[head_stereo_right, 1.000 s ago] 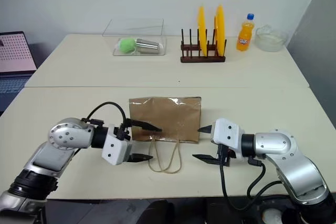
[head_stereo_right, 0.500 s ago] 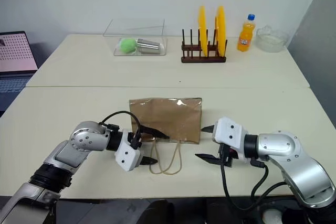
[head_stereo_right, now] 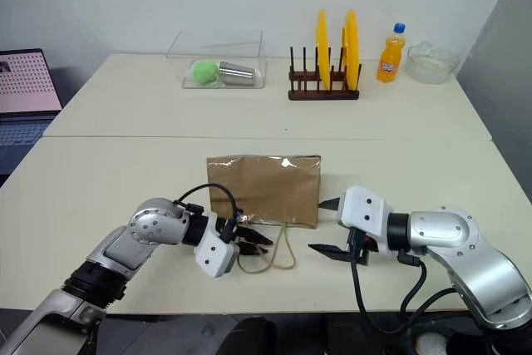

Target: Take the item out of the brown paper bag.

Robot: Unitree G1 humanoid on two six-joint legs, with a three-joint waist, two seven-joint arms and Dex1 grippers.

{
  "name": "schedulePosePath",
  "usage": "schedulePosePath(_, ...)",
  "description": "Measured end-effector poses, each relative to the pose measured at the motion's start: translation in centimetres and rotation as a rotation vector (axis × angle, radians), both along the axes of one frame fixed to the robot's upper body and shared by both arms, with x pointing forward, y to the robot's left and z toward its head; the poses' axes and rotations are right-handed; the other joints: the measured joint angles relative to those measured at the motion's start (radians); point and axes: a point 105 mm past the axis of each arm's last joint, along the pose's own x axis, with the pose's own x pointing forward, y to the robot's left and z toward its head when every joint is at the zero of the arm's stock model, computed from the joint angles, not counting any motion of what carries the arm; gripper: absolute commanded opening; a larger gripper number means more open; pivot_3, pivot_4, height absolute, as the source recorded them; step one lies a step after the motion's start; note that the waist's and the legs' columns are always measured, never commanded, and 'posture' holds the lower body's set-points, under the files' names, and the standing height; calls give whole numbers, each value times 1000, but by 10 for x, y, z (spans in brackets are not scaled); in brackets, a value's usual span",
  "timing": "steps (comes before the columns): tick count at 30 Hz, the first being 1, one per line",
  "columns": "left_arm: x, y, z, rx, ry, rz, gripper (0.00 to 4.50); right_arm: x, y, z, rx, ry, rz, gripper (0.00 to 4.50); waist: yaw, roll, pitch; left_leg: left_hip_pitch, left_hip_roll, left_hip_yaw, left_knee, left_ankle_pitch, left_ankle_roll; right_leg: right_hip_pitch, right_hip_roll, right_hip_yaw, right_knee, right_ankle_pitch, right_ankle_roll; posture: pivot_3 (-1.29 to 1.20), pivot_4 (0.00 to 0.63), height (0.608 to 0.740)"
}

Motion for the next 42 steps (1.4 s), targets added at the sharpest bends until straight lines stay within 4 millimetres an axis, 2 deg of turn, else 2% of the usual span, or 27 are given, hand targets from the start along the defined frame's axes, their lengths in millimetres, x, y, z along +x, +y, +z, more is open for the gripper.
schedulePosePath(8, 29, -4, 51, -186, 59, 155, 51, -13, 1, 3, -35, -71, 93, 3738, 0, 0, 0, 0, 0, -1, 1, 0, 0, 1, 0, -1, 0, 0, 0, 0, 150, 740)
schedulePosePath(13, 44, -10, 72, -276, 119, 229, 51, -18, 2, 3, -90, -164, 166, 3738, -1, 0, 0, 0, 0, -1, 1, 0, 0, 1, 1, -1, 0, 0, 0, 0, 150, 740)
schedulePosePath(18, 47, -13, 77, -305, 152, 251, 51, -14, 17, -13, -159, -279, 270, 3738, -4, 0, 0, 1, 0, -1, 1, 0, 0, 1, 1, 0, 1, 0, 0, 0, 150, 740)
schedulePosePath(23, 49, -14, 82, -318, 143, 250, 51, 3, 38, -24, -199, -438, 329, 3738, -2, 0, 0, 0, 0, -1, 2, 0, -1, 1, 1, 0, 1, 0, 0, 0, 150, 740)
schedulePosePath(34, 50, -15, 83, -324, 133, 246, 51, 34, 72, -43, -254, -661, 398, 3738, -1, 0, 0, 0, 0, -1, 4, 0, -1, 1, 1, 0, 2, 3, -5, 0, 150, 740)
schedulePosePath(37, 50, -15, 83, -323, 132, 247, 0, 42, 73, -45, -283, -694, 392, 3167, -1, 0, 0, 0, 0, -1, 4, 0, -1, 1, 1, 0, 2, 3, -5, 0, 150, 740)
schedulePosePath(42, 50, -15, 83, -322, 132, 247, 0, 48, 78, -50, -310, -744, 382, 1426, -1, 0, 0, 0, 0, -1, 4, 0, -1, 1, 1, 1, 2, 3, -5, 0, 150, 740)
